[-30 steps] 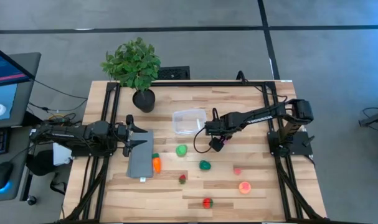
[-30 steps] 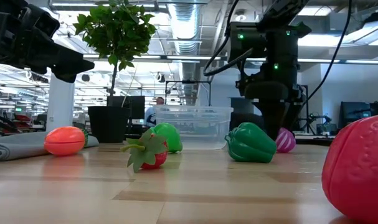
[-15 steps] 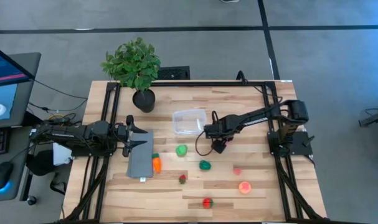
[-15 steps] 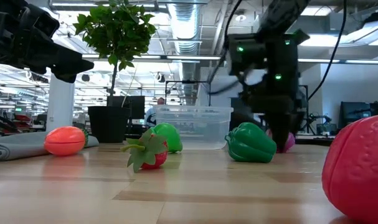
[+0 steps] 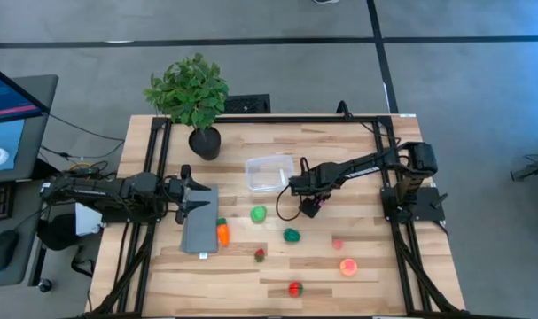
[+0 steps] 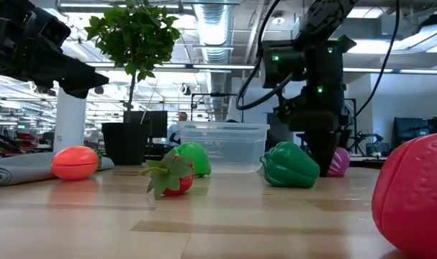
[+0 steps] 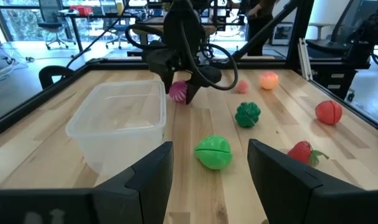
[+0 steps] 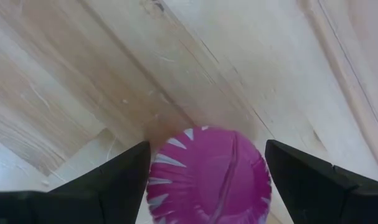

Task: Pick and placing Produce into tupperware
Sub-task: Put the onion into the transparent container

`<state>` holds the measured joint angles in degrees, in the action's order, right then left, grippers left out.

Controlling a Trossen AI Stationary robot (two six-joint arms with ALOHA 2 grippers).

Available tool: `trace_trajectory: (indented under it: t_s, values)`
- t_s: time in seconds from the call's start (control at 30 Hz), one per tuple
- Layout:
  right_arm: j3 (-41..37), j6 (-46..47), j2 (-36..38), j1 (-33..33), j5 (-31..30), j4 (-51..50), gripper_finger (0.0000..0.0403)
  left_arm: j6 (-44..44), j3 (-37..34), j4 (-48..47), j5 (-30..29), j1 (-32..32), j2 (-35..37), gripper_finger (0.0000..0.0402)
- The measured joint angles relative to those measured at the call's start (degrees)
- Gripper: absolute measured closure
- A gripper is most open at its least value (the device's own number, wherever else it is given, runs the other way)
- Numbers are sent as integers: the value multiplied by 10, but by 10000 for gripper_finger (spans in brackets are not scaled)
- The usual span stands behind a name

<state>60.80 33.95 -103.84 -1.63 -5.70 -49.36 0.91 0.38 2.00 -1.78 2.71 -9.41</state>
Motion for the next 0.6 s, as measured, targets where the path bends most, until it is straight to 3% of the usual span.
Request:
trace_trajectory:
  t_s: [0.6]
  values:
    - [0,10,0,2,11,-18,101,1,0,0,0,0,0,205]
